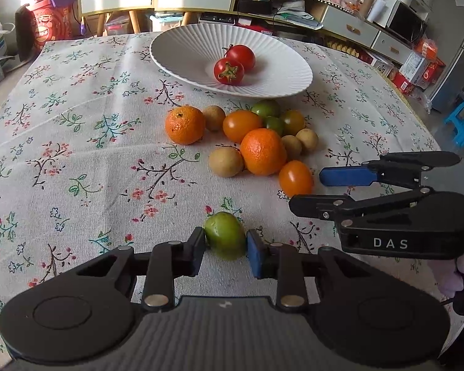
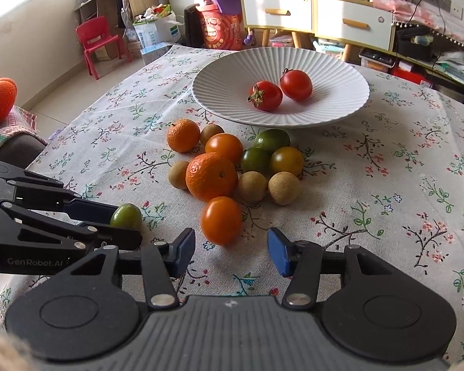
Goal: Organize fruits
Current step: 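Grasp the green lime with the left tool while the right tool grasps an orange cherry tomato, then carry the green lime and orange cherry tomato over the white plate, then open both tools to release the lime and cherry tomato into the plate, then withdraw both tools from the plate toward the remaining fruits, then close the left tool on a brown kiwi-like fruit while the right tool grasps another brown fruit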
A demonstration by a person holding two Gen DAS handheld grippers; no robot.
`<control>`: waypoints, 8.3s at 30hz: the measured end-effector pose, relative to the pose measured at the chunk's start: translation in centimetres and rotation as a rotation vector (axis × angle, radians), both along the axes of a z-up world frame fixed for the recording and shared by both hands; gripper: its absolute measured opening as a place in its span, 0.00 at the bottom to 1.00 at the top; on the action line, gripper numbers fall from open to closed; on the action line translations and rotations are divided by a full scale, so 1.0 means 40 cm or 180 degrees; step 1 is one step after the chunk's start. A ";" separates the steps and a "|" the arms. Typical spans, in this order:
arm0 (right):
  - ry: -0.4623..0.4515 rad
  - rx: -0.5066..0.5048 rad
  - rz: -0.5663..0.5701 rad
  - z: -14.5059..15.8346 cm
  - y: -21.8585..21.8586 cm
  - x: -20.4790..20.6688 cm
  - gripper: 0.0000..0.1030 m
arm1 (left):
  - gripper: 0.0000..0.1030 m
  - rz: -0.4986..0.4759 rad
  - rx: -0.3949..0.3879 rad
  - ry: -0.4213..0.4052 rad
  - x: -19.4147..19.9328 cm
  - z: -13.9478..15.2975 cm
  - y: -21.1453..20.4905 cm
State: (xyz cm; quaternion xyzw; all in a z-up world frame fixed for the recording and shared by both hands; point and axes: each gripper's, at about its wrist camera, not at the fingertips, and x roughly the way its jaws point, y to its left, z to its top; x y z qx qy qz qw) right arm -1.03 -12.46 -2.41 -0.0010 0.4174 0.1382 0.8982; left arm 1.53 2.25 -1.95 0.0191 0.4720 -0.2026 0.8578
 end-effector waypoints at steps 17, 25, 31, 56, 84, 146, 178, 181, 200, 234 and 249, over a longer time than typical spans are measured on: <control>-0.0035 0.0178 -0.0030 -0.008 0.000 0.027 0.28 | 0.24 -0.0001 0.0010 -0.0032 0.003 0.002 -0.011; 0.0057 0.0247 0.0009 0.003 -0.006 0.020 0.26 | 0.24 0.0014 -0.0077 -0.0074 0.010 0.018 -0.001; -0.0093 0.0243 0.0058 0.041 -0.011 0.003 0.26 | 0.24 0.0029 -0.0164 -0.0165 0.022 0.048 -0.003; -0.0446 0.0301 -0.0169 0.098 -0.094 0.101 0.26 | 0.24 0.0279 -0.0355 -0.0494 0.173 0.120 -0.046; -0.0550 -0.0032 -0.0063 0.049 -0.123 0.248 0.26 | 0.24 0.0199 -0.0623 -0.0333 0.441 0.059 -0.065; -0.0558 0.0016 -0.0252 0.109 -0.139 0.133 0.83 | 0.93 0.0120 -0.0271 -0.0544 0.252 0.077 -0.043; -0.0129 -0.0135 -0.0388 -0.007 -0.118 0.020 0.99 | 0.97 0.0217 0.0138 -0.0581 0.032 -0.030 -0.037; -0.0122 -0.0178 -0.0353 -0.023 -0.107 0.019 0.99 | 0.97 0.0252 0.0142 -0.0643 0.026 -0.042 -0.040; -0.0498 -0.0366 -0.0274 -0.059 -0.085 0.027 0.96 | 0.80 0.0205 0.0182 -0.0988 0.027 -0.060 -0.053; -0.0637 -0.0410 0.0123 -0.035 -0.038 0.024 0.30 | 0.25 0.0122 0.0022 -0.0897 0.049 -0.038 -0.061; -0.0624 -0.0397 0.0132 -0.033 -0.034 0.028 0.28 | 0.24 0.0115 0.0006 -0.0841 0.050 -0.029 -0.062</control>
